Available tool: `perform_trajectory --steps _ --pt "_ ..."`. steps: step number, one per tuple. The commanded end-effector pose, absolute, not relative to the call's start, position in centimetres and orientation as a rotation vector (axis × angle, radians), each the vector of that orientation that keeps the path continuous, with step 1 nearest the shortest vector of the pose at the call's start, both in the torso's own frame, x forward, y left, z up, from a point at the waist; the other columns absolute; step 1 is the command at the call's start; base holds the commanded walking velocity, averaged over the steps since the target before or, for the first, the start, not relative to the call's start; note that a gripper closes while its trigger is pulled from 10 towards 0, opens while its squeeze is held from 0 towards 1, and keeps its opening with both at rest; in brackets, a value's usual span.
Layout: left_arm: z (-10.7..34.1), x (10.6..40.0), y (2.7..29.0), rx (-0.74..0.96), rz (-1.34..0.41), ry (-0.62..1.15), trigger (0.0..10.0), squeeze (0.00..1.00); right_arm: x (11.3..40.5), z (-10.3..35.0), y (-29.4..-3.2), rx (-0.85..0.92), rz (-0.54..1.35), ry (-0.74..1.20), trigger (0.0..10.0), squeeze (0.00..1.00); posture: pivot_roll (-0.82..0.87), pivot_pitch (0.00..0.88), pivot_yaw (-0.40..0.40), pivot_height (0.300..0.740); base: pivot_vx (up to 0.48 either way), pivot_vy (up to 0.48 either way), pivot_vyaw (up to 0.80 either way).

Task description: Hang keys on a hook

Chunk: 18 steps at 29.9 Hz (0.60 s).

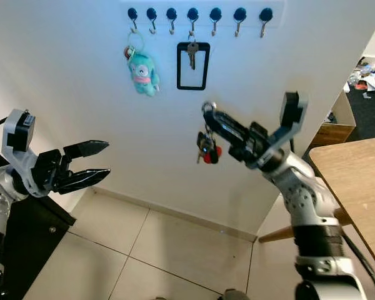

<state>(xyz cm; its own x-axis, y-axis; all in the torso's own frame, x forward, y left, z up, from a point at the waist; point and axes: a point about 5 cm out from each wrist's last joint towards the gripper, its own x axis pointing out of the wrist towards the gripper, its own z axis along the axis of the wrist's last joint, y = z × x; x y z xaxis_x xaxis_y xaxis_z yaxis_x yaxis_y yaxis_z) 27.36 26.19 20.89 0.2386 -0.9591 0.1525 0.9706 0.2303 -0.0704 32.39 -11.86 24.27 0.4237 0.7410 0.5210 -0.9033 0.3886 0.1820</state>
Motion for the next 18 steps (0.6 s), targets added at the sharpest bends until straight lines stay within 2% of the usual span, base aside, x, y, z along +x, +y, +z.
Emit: perform_trajectory --steps 1,4,9,18 --pt "20.8 27.5 25.6 -0.172 -1.344 -0.103 10.0 0.0 32.8 24.5 -11.8 0.521 1.057 -0.402 10.0 0.0 -0.08 0.089 0.113 0.74 0.0 0.0 0.0" --pt "21.0 27.8 25.1 -0.169 -1.357 -0.115 10.0 0.0 34.1 25.9 -11.5 0.604 0.989 -0.452 10.0 0.0 -0.08 0.094 0.109 0.74 0.0 0.0 0.0" --pt "21.1 27.9 24.9 -0.17 -1.363 -0.124 10.0 0.0 34.6 26.7 -11.4 0.628 0.958 -0.475 10.0 0.0 -0.08 0.097 0.11 0.74 0.0 0.0 0.0" --pt "21.1 27.7 24.2 -0.169 -1.386 -0.126 10.0 0.0 36.2 28.8 -12.7 0.73 0.834 -0.55 10.0 0.0 -0.08 0.112 0.105 0.74 0.0 0.0 0.0"
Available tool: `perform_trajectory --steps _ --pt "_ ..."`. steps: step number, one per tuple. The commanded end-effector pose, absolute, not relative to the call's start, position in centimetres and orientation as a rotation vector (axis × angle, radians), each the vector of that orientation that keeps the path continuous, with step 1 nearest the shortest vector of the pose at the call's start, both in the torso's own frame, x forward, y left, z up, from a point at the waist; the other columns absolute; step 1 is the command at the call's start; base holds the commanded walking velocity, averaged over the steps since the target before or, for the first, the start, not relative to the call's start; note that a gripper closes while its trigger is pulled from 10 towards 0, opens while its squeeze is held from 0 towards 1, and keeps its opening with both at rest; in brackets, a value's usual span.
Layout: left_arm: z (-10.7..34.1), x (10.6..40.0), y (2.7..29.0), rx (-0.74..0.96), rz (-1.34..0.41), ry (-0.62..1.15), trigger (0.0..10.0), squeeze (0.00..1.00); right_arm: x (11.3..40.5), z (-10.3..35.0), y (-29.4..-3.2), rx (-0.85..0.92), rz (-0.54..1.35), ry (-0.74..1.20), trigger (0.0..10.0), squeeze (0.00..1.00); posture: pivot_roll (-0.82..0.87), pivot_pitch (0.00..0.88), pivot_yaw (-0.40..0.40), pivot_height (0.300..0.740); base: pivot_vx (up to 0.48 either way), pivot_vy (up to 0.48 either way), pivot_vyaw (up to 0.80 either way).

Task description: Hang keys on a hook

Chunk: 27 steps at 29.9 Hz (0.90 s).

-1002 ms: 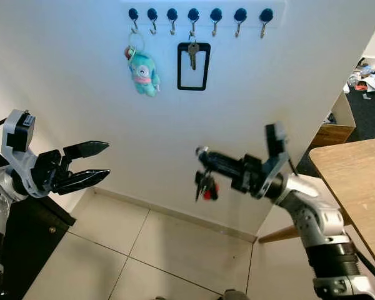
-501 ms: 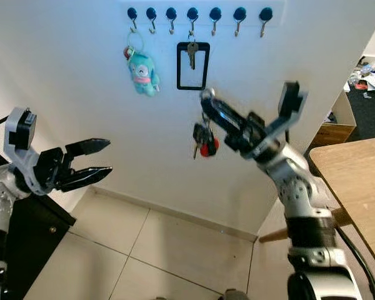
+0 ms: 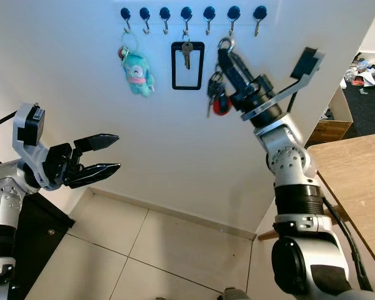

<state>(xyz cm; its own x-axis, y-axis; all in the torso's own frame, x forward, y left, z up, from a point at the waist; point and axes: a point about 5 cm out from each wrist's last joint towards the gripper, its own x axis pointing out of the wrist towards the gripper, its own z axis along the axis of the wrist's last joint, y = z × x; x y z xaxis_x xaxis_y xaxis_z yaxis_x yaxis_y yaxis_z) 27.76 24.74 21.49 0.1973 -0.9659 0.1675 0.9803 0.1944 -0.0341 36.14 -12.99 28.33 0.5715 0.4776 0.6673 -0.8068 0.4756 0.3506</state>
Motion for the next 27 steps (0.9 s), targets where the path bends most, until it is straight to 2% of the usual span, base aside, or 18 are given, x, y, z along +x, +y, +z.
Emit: perform_trajectory --steps 1,5,15,27 --pt "21.2 27.6 24.2 -0.169 -1.388 -0.126 10.0 0.0 36.4 28.9 -12.7 0.745 0.825 -0.551 10.0 0.0 -0.07 0.114 0.104 0.74 0.0 0.0 0.0" --pt "21.2 27.5 24.2 -0.17 -1.389 -0.127 10.0 0.0 36.7 29.0 -12.5 0.766 0.816 -0.55 10.0 0.0 -0.07 0.114 0.105 0.74 0.0 0.0 0.0" --pt "21.4 27.1 23.9 -0.167 -1.403 -0.126 10.0 0.0 37.2 29.0 -10.0 0.8 0.878 -0.488 10.0 0.0 -0.07 0.135 0.104 0.74 0.0 0.0 0.0" --pt "21.3 26.4 23.6 -0.181 -1.417 -0.118 10.0 0.0 37.9 30.6 -11.1 0.879 0.842 -0.545 10.0 0.0 -0.07 0.165 0.098 0.74 0.0 0.0 0.0"
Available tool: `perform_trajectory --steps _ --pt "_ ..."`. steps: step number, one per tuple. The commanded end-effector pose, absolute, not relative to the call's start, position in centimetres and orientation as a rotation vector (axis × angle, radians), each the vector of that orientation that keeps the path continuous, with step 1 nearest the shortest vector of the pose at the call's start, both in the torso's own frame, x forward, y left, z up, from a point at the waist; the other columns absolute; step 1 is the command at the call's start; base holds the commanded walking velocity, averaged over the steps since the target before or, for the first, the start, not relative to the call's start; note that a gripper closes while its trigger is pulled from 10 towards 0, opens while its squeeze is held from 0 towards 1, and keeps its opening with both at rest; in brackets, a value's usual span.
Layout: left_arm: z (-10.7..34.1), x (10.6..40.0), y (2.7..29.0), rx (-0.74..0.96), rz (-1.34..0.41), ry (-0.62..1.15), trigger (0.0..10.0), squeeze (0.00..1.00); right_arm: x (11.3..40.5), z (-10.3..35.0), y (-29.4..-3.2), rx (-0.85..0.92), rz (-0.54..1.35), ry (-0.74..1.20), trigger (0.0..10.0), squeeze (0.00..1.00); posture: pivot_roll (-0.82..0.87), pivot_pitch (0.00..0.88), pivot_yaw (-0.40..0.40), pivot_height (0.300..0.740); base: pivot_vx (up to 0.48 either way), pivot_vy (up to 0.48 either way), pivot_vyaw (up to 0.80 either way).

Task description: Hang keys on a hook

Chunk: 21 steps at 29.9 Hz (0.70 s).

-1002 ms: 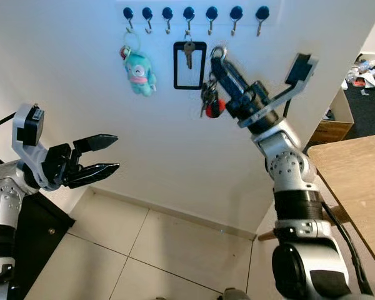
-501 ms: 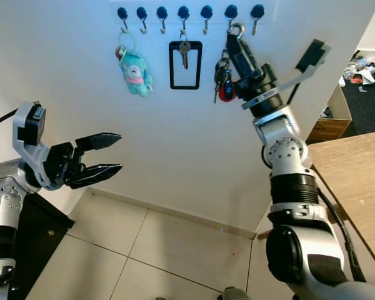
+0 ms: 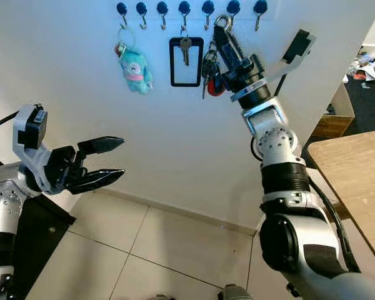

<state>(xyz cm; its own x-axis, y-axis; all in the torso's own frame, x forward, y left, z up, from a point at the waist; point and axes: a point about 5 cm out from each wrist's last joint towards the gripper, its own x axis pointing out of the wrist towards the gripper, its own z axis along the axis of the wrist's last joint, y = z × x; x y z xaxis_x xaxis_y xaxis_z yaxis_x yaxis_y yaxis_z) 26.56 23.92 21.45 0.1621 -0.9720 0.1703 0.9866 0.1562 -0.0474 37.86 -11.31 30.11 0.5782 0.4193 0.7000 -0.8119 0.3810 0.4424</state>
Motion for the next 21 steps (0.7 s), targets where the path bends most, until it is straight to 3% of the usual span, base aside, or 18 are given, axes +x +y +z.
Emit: perform_trajectory --steps 1,21 --pt "21.29 26.38 23.65 -0.181 -1.417 -0.118 10.0 0.0 37.92 30.58 -11.08 0.879 0.842 -0.545 10.0 0.0 -0.07 0.165 0.098 0.74 0.0 0.0 0.0" --pt "21.73 25.95 23.54 -0.182 -1.416 -0.13 10.0 0.0 38.42 30.61 -11.13 0.907 0.822 -0.525 10.0 0.0 -0.06 0.179 0.093 0.74 0.0 0.0 0.0"
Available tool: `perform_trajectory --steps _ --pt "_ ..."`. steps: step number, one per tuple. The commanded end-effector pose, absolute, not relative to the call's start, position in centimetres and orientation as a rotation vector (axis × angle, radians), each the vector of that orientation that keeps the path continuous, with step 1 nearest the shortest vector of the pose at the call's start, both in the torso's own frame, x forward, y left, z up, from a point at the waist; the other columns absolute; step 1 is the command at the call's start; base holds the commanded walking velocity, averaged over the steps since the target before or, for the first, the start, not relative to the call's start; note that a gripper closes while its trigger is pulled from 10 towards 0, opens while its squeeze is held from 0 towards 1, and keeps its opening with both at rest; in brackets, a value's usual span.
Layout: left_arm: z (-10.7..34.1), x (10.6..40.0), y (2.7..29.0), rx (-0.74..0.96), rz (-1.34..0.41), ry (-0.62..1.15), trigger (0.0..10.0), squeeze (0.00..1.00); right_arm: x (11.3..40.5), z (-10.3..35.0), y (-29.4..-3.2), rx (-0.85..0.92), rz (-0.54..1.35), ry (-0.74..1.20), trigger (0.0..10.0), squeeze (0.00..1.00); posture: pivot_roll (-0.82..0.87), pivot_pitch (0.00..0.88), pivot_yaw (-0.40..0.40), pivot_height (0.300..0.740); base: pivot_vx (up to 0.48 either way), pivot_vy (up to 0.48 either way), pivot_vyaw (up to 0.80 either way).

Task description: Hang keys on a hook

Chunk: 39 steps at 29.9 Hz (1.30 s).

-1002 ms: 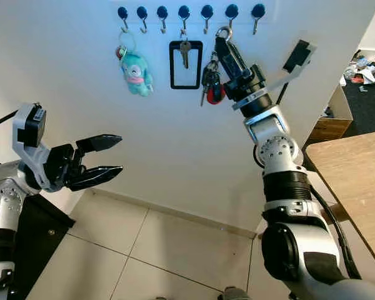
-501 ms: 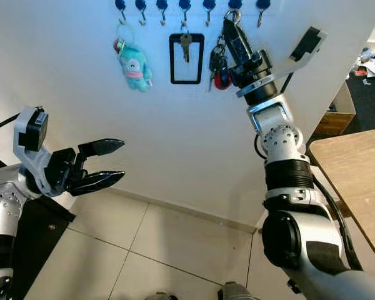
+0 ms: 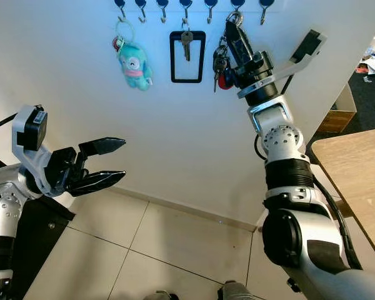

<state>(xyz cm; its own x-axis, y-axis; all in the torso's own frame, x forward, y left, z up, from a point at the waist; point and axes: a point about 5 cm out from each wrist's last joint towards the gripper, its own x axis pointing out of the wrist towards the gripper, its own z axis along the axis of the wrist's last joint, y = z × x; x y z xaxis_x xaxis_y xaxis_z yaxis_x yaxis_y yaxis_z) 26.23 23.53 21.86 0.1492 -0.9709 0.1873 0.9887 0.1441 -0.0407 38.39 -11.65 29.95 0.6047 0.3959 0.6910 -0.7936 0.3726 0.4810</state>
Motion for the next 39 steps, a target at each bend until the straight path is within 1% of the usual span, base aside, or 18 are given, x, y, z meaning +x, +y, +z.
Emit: perform_trajectory --steps 1,15,26,27,28,29,30,39 --pt "21.7 25.9 23.5 -0.182 -1.416 -0.13 10.0 0.0 38.4 30.6 -11.1 0.907 0.822 -0.525 10.0 0.0 -0.06 0.179 0.093 0.74 0.0 0.0 0.0" --pt "22.0 25.9 23.4 -0.176 -1.424 -0.131 10.0 0.0 38.7 30.1 -11.2 0.951 0.791 -0.503 10.0 0.0 -0.06 0.177 0.095 0.74 0.0 0.0 0.0" --pt "22.1 25.9 23.3 -0.173 -1.427 -0.135 10.0 0.0 38.9 29.8 -11.2 0.921 0.766 -0.476 10.0 0.0 -0.06 0.175 0.097 0.74 0.0 0.0 0.0" --pt "22.1 25.9 23.3 -0.173 -1.428 -0.135 10.0 0.0 39.0 29.7 -11.2 0.919 0.759 -0.474 10.0 0.24 -0.06 0.175 0.097 0.74 0.0 0.0 0.0" --pt "22.1 25.9 23.3 -0.173 -1.428 -0.135 10.0 0.0 39.0 29.7 -11.2 0.919 0.759 -0.474 10.0 0.24 -0.06 0.175 0.097 0.74 0.0 0.0 0.0" --pt "22.1 25.9 23.3 -0.173 -1.428 -0.135 10.0 0.0 39.0 29.7 -11.2 0.919 0.755 -0.473 10.0 0.95 -0.07 0.173 0.097 0.74 0.0 0.0 0.0" --pt "22.1 25.9 23.3 -0.173 -1.429 -0.135 10.0 0.0 39.0 29.6 -11.3 0.92 0.752 -0.472 10.0 0.99 -0.07 0.173 0.097 0.74 0.0 0.0 0.0" --pt "22.3 26.0 23.1 -0.17 -1.438 -0.139 10.0 0.0 38.9 29.1 -11.2 0.93 0.741 -0.461 10.0 0.96 -0.07 0.17 0.096 0.74 0.0 0.0 0.0"
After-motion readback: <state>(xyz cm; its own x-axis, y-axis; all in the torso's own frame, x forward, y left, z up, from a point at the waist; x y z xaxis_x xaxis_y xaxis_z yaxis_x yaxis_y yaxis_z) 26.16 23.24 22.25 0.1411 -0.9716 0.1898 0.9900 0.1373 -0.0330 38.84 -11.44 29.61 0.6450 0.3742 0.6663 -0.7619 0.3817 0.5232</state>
